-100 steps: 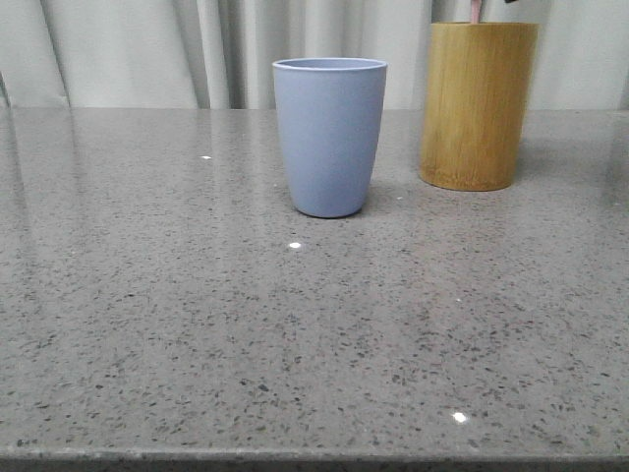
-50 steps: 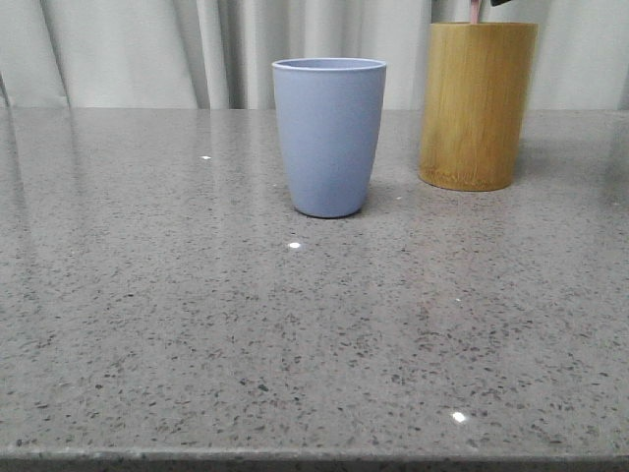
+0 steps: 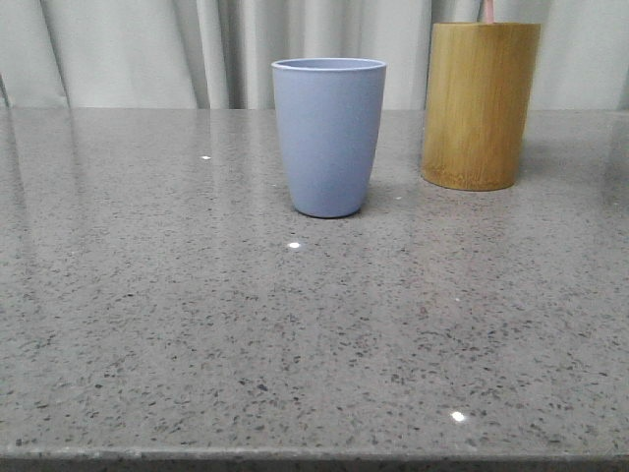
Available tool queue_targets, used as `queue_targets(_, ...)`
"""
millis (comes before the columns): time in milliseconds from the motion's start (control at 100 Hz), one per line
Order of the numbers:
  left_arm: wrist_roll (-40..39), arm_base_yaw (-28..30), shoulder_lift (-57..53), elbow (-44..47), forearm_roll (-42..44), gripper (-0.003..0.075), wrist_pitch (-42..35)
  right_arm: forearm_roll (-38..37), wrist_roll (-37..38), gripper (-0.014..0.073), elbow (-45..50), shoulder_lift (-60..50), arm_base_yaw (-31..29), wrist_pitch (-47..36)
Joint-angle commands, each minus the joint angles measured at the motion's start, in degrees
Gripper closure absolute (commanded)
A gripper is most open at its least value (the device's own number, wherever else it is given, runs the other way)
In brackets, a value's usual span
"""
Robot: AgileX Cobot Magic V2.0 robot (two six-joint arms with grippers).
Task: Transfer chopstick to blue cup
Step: 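Reach the right gripper into the bamboo cup and grasp the pink straw, then lift the pink straw and move it over the blue cup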
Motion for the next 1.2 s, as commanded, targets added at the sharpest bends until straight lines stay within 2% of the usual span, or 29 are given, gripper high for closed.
queue_targets(0,-0.54,0.17,0.01,-1.53,-1.02,0.0218,-4.26,0.52,-0.67,0.0662,-2.52,-3.15,-0.03,-3.65)
queue_targets(330,-0.54,0.17,0.01,-1.53,-1.02,0.0218,-4.26,0.52,-0.67,0.0662,-2.5,-6.15,-0.03,-3.41)
queue_targets(780,-0.54,0.17,0.01,-1.53,-1.02,0.0218,-4.26,0.81,-0.62,0.0662,-2.53,-18.04,0.12,-5.91)
queue_targets(1050,-0.54,0.17,0.01,-1.53,-1.02,0.0218,-4.26,7.85,-0.62,0.0662,-2.53,-21.22,4.39,-9.85)
queue_targets(1190,-0.54,0.17,0.01,-1.53,-1.02,0.0218,-4.15,8.49,-0.62,0.0662,-2.46,-20.63,8.6,-12.14)
